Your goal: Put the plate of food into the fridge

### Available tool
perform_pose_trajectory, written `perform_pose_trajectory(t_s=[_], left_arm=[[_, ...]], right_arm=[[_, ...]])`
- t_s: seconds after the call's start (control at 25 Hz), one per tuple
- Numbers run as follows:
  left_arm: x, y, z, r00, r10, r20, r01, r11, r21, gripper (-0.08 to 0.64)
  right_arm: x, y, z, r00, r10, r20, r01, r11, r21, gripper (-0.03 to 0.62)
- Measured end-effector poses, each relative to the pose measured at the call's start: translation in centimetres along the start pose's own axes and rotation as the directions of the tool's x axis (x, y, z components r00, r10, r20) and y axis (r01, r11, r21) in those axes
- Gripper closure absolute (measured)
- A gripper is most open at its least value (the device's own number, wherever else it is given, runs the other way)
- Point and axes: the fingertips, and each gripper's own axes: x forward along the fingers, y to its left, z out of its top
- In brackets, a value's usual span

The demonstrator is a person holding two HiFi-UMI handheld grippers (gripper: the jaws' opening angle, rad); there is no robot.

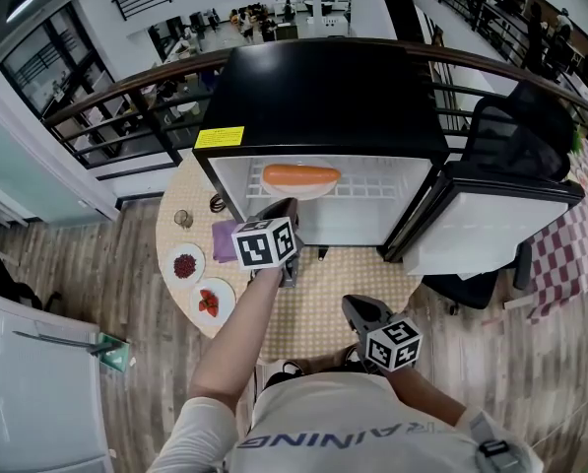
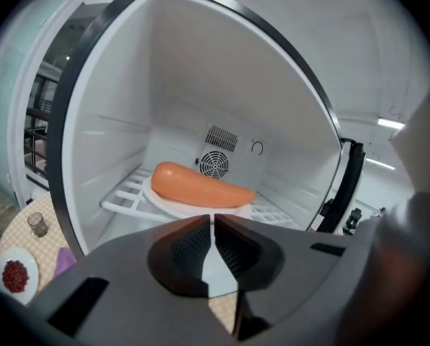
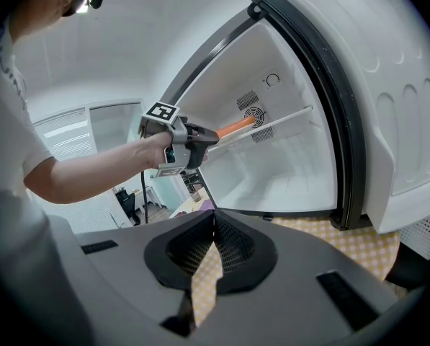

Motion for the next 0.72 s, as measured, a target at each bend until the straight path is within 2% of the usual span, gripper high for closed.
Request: perform_pose_trajectory(t_s=[0.12,0.28,0.48,0.72], left_arm=[[0.4,0.0,0.3,1.0,0.004,0.01,-0.004,1.0,0.022,0.534],[0.0,-0.1,0.1,1.0,0.018,0.018,-0.02,0.995,0.096,0.534],[-2.4,-0.3,-0.5,0.998,0.018,0.055,-0.024,0.993,0.118,0.545],[-7.2,-2.1,-1.2,0.992,-0.033,0.119,0.013,0.987,0.163,0.549]], right_arm=[[-0.1,-0.2,-0.1,1.0,-0.006,-0.003,0.006,1.0,0.002,0.569],[-0.5,-0.2,-0.1,1.0,-0.014,0.004,0.014,1.0,0.003,0.569],[-1.1,-0.6,0.1,0.999,-0.029,0.017,0.029,1.0,0.002,0.569],[-1.5,-0.9,0.6,0.998,-0.04,0.038,0.04,0.999,-0.006,0.569]])
